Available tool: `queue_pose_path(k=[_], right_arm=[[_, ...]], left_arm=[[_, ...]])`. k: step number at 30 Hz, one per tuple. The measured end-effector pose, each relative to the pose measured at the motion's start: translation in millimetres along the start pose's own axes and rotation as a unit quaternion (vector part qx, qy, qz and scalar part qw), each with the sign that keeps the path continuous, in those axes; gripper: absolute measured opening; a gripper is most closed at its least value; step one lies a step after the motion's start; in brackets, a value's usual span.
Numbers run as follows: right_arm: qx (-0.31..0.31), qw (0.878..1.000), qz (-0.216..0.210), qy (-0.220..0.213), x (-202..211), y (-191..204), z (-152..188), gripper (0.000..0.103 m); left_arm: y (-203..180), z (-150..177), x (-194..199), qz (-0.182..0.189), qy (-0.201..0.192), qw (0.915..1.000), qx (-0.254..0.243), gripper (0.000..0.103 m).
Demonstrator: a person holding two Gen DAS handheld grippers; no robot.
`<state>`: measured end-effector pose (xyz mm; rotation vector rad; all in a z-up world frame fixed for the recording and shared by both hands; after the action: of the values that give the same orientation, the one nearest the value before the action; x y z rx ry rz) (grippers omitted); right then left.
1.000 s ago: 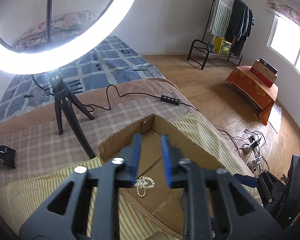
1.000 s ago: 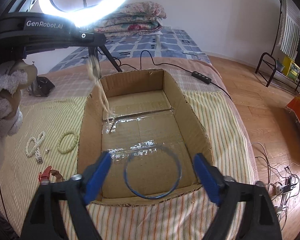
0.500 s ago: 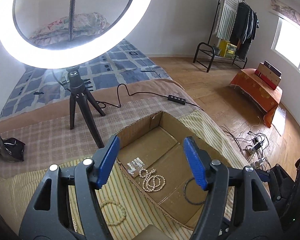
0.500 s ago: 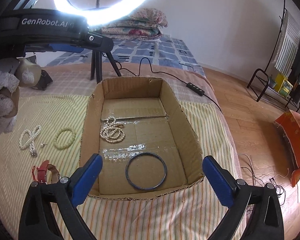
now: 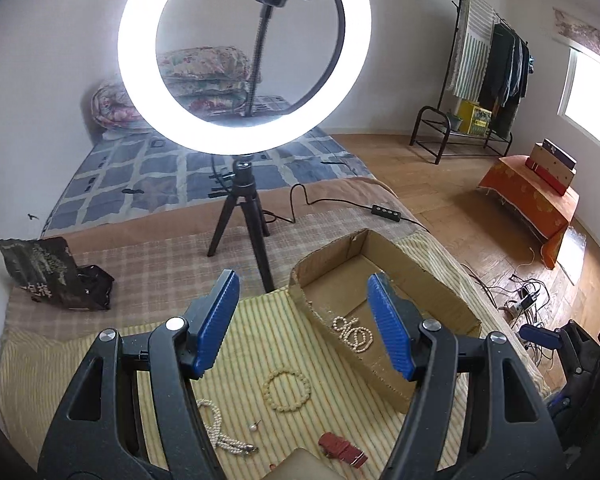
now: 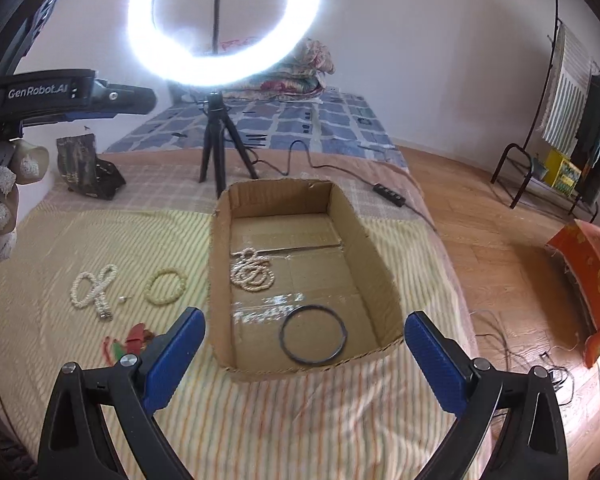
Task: Organize jewelry
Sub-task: 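Withdraw both open tools from the box back over the bed, then move the left tool to the long pearl necklace while the right tool approaches the red watch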
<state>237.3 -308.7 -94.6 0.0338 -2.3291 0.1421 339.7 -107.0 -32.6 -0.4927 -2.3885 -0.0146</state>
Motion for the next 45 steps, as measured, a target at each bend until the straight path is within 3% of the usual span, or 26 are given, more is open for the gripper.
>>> queue_pose_path(k=[7, 15, 23, 28, 38, 45], right_arm=[[0.012, 1.0, -0.012, -0.005, 16.2, 19.4, 11.2, 0.098], [0.014, 0.999, -0.027, -0.017, 26.3, 38.9, 22.0, 0.098], [0.052, 0.998, -0.024, -0.04, 32.2, 68.7, 35.5, 0.1], [0.069, 0.996, -0.039, -0.031, 28.0, 82.1, 38.6, 0.103], [0.064, 0.997, -0.051, -0.008, 10.1, 91.5, 39.0, 0.103], [0.073, 0.996, -0.052, -0.003, 3.8, 94.9, 40.7, 0.103]], left_arm=[[53.8, 27.3, 34.0, -0.039, 0.001, 0.999, 0.022, 0.068], [92.8, 74.0, 52.3, -0.068, 0.029, 0.997, 0.022, 0.068], [111.5, 117.8, 50.0, -0.059, 0.059, 0.9961, 0.029, 0.068], [121.6, 141.7, 36.9, -0.039, 0.091, 0.9936, 0.055, 0.068], [134.4, 186.7, 4.3, -0.021, 0.145, 0.9779, 0.149, 0.068], [129.1, 195.3, -11.9, -0.018, 0.155, 0.9729, 0.171, 0.068]])
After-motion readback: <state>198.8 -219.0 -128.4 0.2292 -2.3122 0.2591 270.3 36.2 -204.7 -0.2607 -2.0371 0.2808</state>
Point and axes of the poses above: each gripper's, at about its wrist camera, not at the fingertips, and x roughly against the way its jaws point, y to its left, z to its underside, the point moved 1 cm from there along -x, roughly the way its jaws point, and after that the axes turned 1 degree about z, right-handed, at the moved point
